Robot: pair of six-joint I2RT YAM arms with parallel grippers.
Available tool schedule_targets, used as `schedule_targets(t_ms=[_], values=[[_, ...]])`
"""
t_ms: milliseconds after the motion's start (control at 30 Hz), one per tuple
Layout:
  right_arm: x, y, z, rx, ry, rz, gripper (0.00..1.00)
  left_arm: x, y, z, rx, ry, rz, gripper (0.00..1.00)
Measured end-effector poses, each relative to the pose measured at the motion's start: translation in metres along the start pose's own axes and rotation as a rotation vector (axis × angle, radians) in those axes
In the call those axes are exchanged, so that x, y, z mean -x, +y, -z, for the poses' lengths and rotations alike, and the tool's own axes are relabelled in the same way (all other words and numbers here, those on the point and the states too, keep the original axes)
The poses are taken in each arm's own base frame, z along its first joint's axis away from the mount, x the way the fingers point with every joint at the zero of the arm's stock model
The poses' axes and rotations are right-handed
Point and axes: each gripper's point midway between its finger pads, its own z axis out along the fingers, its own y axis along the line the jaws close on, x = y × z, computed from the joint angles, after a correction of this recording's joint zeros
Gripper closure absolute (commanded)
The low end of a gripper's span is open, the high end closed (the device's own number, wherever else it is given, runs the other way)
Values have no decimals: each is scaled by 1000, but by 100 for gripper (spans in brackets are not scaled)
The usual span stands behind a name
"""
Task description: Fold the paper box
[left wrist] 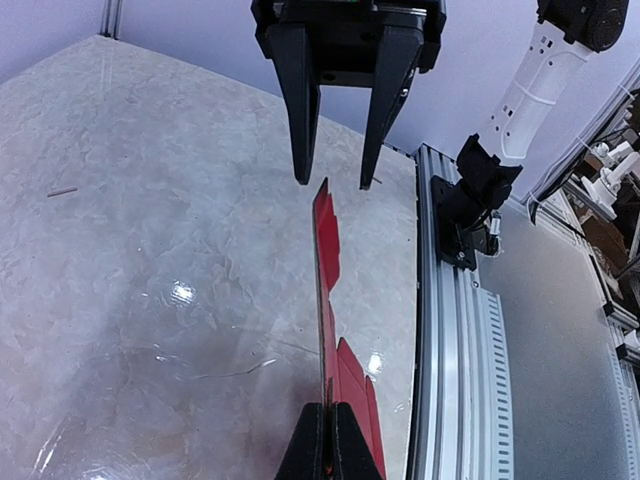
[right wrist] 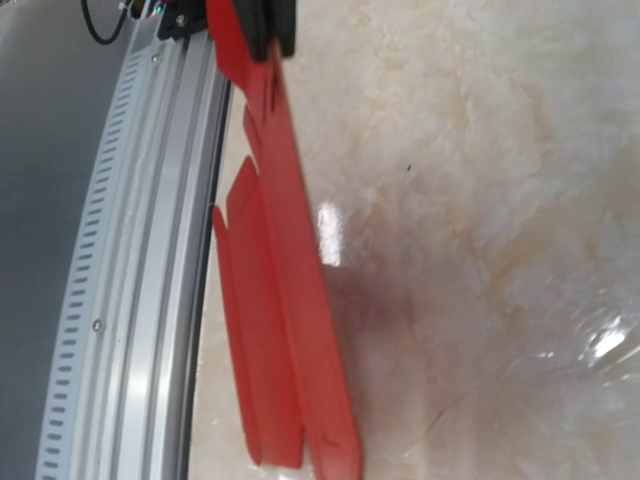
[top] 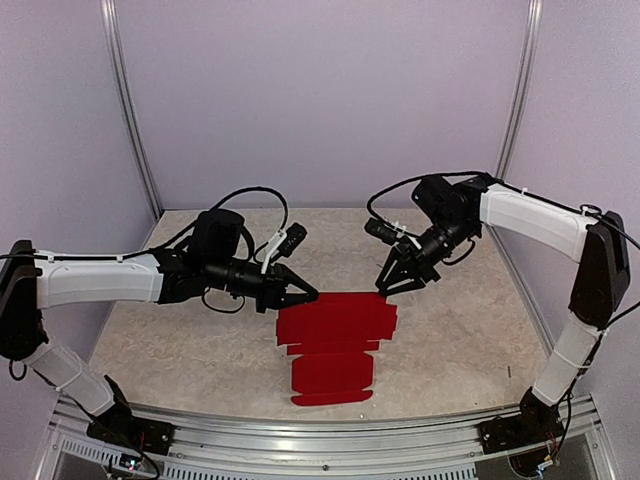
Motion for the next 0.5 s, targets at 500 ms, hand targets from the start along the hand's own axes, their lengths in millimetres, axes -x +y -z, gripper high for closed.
schedule_targets(t_ms=[500], values=[[-7, -29, 6, -137, 42, -30, 71, -4, -8, -3, -21, 15, -3, 100]])
